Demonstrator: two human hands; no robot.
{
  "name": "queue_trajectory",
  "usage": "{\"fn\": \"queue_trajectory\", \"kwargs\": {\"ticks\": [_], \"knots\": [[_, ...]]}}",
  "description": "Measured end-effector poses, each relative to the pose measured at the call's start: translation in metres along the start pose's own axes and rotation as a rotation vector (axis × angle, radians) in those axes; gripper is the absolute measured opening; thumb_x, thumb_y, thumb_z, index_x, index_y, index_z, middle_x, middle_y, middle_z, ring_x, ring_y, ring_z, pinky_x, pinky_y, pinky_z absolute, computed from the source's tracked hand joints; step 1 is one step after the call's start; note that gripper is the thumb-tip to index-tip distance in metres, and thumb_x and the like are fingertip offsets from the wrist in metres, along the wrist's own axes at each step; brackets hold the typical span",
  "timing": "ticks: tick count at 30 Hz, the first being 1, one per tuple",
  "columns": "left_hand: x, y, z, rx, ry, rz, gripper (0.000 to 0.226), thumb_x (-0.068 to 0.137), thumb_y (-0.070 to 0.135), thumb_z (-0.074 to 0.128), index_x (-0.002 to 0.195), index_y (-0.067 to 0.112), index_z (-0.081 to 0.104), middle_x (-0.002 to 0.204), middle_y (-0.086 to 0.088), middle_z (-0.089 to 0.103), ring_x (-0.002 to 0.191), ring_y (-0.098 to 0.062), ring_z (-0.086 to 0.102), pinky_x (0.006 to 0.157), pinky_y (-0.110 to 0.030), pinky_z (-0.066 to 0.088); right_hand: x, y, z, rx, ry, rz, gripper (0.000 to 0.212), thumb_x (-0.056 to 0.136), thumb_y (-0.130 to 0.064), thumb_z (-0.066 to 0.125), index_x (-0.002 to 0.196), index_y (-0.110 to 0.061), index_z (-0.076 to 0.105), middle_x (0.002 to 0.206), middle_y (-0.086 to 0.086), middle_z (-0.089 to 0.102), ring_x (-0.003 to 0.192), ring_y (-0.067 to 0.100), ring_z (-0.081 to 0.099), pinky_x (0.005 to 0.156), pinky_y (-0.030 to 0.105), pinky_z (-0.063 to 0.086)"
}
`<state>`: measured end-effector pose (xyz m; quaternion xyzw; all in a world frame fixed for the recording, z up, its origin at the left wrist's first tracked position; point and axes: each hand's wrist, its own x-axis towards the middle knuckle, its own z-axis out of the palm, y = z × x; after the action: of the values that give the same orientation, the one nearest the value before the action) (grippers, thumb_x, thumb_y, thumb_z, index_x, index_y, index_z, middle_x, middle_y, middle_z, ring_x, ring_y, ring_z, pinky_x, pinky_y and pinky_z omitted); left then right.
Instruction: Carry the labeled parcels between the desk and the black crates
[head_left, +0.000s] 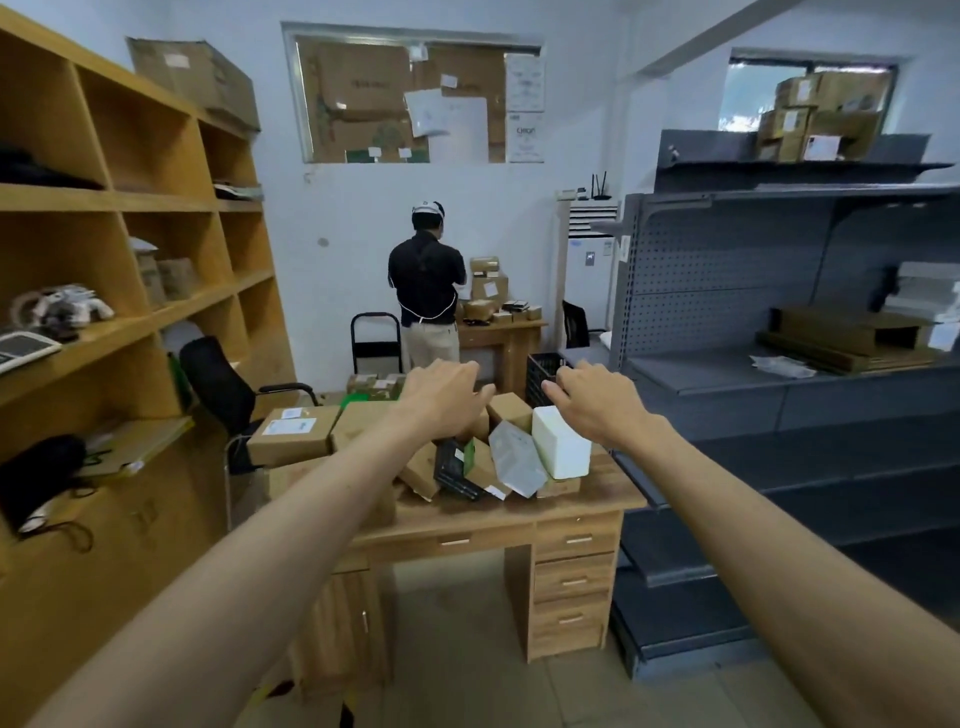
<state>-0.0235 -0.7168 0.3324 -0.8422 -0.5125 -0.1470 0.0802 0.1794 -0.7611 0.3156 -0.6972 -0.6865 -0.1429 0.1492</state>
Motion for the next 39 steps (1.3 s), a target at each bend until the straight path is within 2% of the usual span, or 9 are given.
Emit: {"fn": "queue_trajectory", "kwargs": {"ticks": [3, 6, 11, 17, 22, 26, 29, 34, 39], "knots": [[0.039, -0.006, 0.022, -0.009, 0.004, -0.005, 0.042, 0.105, 0.049, 0.037, 0.116, 0.017, 0.06, 0.108, -0.006, 0.068, 0.096, -0.027, 0.065, 0.08, -0.042, 0.049, 0.033, 0.013, 0.017, -0.01, -0.02, -0.01, 0.042, 0.107, -0.042, 0.03, 0.104, -0.009, 0.057, 0.116, 0.015, 0.06, 0.109, 0.034, 0.056, 0.085, 0.045, 0.043], [0.081, -0.012, 0.037, -0.027, 0.003, -0.007, 0.042, 0.105, 0.049, 0.038, 0.123, 0.017, 0.059, 0.115, -0.005, 0.067, 0.102, -0.026, 0.064, 0.086, -0.043, 0.05, 0.075, 0.03, 0.031, -0.027, -0.01, -0.01, 0.042, 0.107, -0.042, 0.03, 0.103, -0.01, 0.058, 0.113, 0.013, 0.061, 0.105, 0.033, 0.058, 0.082, 0.044, 0.044], [0.16, -0.024, 0.058, -0.059, 0.018, 0.017, 0.04, 0.106, 0.046, 0.037, 0.117, 0.015, 0.059, 0.111, -0.007, 0.067, 0.099, -0.027, 0.064, 0.084, -0.043, 0.051, 0.152, 0.05, 0.051, -0.042, -0.007, -0.011, 0.043, 0.106, -0.043, 0.03, 0.108, -0.011, 0.059, 0.115, 0.013, 0.061, 0.108, 0.033, 0.057, 0.085, 0.045, 0.047], [0.244, -0.034, 0.105, -0.076, 0.016, 0.043, 0.042, 0.106, 0.048, 0.038, 0.121, 0.016, 0.06, 0.114, -0.006, 0.068, 0.103, -0.027, 0.064, 0.088, -0.044, 0.052, 0.22, 0.083, 0.102, -0.056, -0.028, 0.02, 0.039, 0.106, -0.042, 0.03, 0.09, -0.013, 0.051, 0.109, 0.012, 0.061, 0.102, 0.034, 0.058, 0.079, 0.043, 0.043], [0.293, -0.037, 0.147, -0.078, -0.037, 0.061, 0.045, 0.106, 0.048, 0.037, 0.126, 0.014, 0.059, 0.118, -0.01, 0.067, 0.106, -0.03, 0.063, 0.084, -0.042, 0.051, 0.256, 0.114, 0.151, -0.053, -0.077, 0.037, 0.043, 0.107, -0.042, 0.03, 0.096, -0.009, 0.055, 0.102, 0.011, 0.059, 0.097, 0.034, 0.058, 0.074, 0.041, 0.041], [0.326, -0.037, 0.182, -0.054, -0.067, 0.055, 0.043, 0.106, 0.048, 0.037, 0.119, 0.013, 0.059, 0.112, -0.009, 0.067, 0.1, -0.029, 0.063, 0.077, -0.04, 0.048, 0.28, 0.135, 0.186, -0.023, -0.116, 0.045, 0.039, 0.107, -0.041, 0.031, 0.094, -0.011, 0.053, 0.108, 0.013, 0.06, 0.1, 0.035, 0.057, 0.079, 0.043, 0.042], [0.352, -0.037, 0.211, -0.059, -0.094, 0.034, 0.045, 0.105, 0.051, 0.037, 0.118, 0.014, 0.059, 0.109, -0.007, 0.068, 0.098, -0.028, 0.063, 0.081, -0.042, 0.053, 0.301, 0.152, 0.214, 0.001, -0.136, 0.049, 0.036, 0.106, -0.041, 0.032, 0.088, -0.014, 0.046, 0.108, 0.014, 0.059, 0.1, 0.036, 0.057, 0.08, 0.043, 0.041], [0.404, -0.022, 0.255, -0.09, -0.111, 0.021, 0.043, 0.106, 0.048, 0.039, 0.112, 0.012, 0.06, 0.106, -0.008, 0.066, 0.095, -0.028, 0.063, 0.082, -0.043, 0.055, 0.339, 0.188, 0.258, 0.025, -0.135, 0.047, 0.035, 0.106, -0.04, 0.032, 0.088, -0.014, 0.048, 0.108, 0.013, 0.06, 0.1, 0.035, 0.057, 0.078, 0.043, 0.04], [0.47, -0.003, 0.296, -0.072, -0.095, -0.001, 0.046, 0.104, 0.051, 0.038, 0.116, 0.013, 0.061, 0.113, -0.008, 0.064, 0.101, -0.027, 0.063, 0.084, -0.045, 0.055, 0.395, 0.23, 0.292, 0.049, -0.133, 0.019, 0.033, 0.106, -0.039, 0.034, 0.09, -0.015, 0.05, 0.111, 0.015, 0.062, 0.101, 0.035, 0.058, 0.076, 0.041, 0.038]]}}
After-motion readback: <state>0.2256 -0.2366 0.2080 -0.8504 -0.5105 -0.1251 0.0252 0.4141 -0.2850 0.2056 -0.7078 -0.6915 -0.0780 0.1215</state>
